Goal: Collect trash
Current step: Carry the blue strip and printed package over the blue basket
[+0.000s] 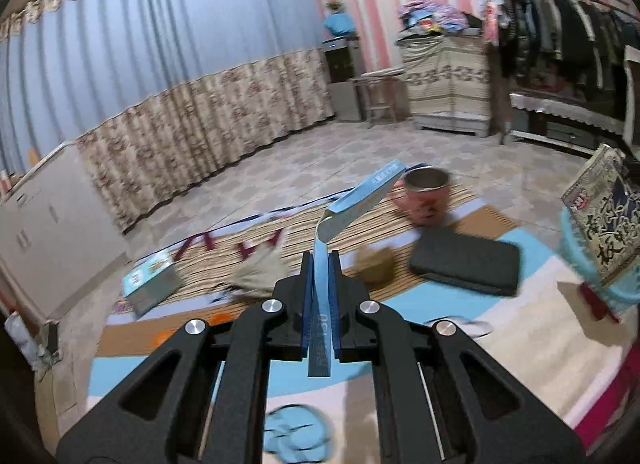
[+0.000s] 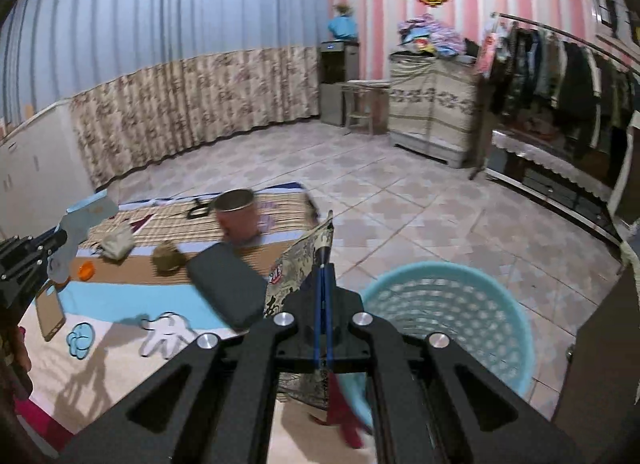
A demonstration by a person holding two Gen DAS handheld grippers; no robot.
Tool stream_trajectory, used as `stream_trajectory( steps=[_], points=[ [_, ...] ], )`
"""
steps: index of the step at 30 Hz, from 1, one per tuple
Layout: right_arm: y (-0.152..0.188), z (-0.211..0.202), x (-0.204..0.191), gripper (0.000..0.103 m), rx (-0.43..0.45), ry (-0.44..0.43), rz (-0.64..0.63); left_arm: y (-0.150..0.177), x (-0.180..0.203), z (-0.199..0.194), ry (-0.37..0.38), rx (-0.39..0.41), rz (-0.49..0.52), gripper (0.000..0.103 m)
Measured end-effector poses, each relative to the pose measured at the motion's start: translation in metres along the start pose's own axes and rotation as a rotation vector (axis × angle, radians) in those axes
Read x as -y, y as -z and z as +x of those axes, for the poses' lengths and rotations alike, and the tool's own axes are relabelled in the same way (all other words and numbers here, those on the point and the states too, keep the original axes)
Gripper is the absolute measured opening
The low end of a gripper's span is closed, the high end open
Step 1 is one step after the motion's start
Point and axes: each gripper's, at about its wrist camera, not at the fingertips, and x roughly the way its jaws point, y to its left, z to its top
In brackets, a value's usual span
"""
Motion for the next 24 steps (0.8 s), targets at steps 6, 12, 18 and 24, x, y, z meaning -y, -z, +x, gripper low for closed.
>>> stream_trajectory(
  steps=[6, 12, 18, 24],
  points=[
    [0.001, -0.008, 0.053, 0.002, 0.004, 0.061, 0.046, -0.015, 0.064, -0.001, 0.078, 0.011, 0.046, 0.006],
    [0.006, -0.009, 0.097, 0.002, 0.003, 0.109, 0.095, -0.028, 0.121, -0.003, 0.156, 0.025, 0.076, 0.006],
    [0.011, -0.011, 0.131, 0.002, 0.004, 0.142, 0.131, -0.035, 0.175, -0.003, 0.223, 0.035, 0.109, 0.006],
    [0.016, -0.007, 0.155, 0.002, 0.004, 0.154, 0.157, -0.037, 0.215, 0.004, 0.28, 0.019, 0.132, 0.006]
  ],
)
